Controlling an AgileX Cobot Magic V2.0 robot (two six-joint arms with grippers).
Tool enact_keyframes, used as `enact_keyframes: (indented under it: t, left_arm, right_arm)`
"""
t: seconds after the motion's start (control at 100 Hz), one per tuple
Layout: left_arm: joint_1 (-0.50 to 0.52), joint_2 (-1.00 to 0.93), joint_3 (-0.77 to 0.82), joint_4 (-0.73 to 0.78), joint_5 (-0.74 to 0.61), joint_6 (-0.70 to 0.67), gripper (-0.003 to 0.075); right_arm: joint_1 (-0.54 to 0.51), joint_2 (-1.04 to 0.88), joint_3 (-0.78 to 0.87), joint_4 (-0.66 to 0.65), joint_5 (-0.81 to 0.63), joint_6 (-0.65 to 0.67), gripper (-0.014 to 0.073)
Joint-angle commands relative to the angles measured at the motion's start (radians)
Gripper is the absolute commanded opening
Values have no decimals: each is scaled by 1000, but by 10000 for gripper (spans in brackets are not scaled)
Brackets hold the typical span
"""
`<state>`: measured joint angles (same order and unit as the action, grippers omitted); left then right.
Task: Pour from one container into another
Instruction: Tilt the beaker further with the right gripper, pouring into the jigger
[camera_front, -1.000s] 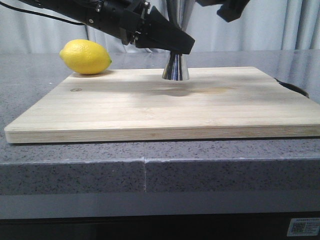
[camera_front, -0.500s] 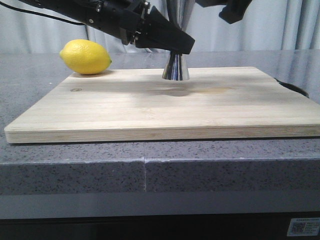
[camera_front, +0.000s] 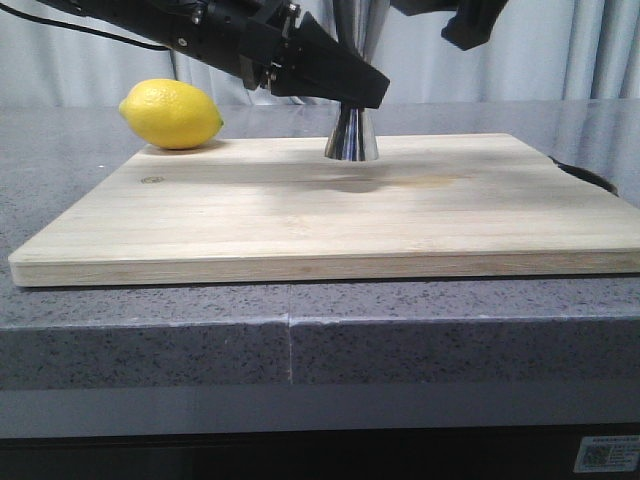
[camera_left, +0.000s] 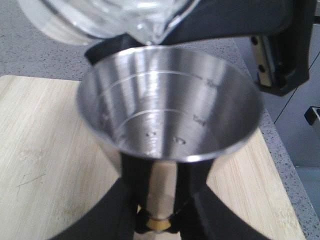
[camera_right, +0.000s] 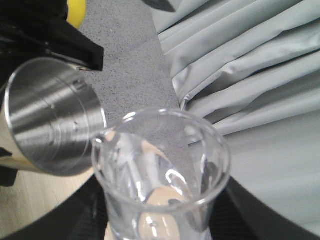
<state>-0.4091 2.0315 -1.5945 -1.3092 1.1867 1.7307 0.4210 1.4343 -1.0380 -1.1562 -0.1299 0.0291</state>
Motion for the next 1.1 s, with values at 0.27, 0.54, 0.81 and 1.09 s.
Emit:
enact_keyframes:
  t: [0.27,0.54,0.81,1.09]
  left_arm:
    - [-11,-51,-31,-79,82,-2,51]
    - [-11,-51,-31,-79,82,-2,51]
    - [-11,-51,-31,-79,82,-9,51]
    - [-11,-51,-31,-79,82,-10,51]
  right_arm:
    - [-1,-44,-37,-31,-25,-1,268]
    - [-1,-44,-37,-47,-21,-1,268]
    - [-1,-44,-37,-67,-19,-1,268]
    - [-1,-44,-37,-96,-19,-1,268]
